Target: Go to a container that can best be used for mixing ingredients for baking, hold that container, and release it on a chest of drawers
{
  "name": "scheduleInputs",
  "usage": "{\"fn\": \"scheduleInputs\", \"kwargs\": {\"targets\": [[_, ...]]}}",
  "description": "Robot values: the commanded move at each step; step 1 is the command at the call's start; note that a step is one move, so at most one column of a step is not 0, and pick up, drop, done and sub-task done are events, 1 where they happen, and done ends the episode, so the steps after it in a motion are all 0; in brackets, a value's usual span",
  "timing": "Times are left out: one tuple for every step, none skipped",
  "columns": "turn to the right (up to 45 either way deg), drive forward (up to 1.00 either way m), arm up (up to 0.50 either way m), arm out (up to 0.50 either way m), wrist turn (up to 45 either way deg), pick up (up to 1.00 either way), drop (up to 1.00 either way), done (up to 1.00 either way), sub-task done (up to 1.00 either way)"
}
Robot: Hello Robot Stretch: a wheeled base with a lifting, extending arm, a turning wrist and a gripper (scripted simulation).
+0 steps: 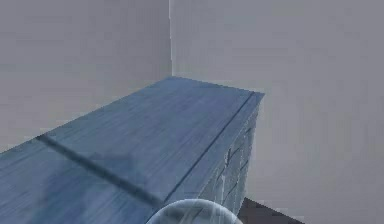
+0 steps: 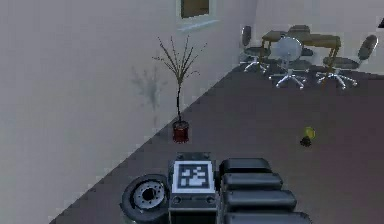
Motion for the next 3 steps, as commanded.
{"fn": "scheduleInputs", "kwargs": {"targets": [[15.0, 0.00, 0.00, 0.00, 0.0, 0.00, 0.00, 0.00, 0.00], [-45.0, 0.00, 0.00, 0.00, 0.0, 0.00, 0.00, 0.00, 0.00], [-45.0, 0.00, 0.00, 0.00, 0.0, 0.00, 0.00, 0.00, 0.00]]}}
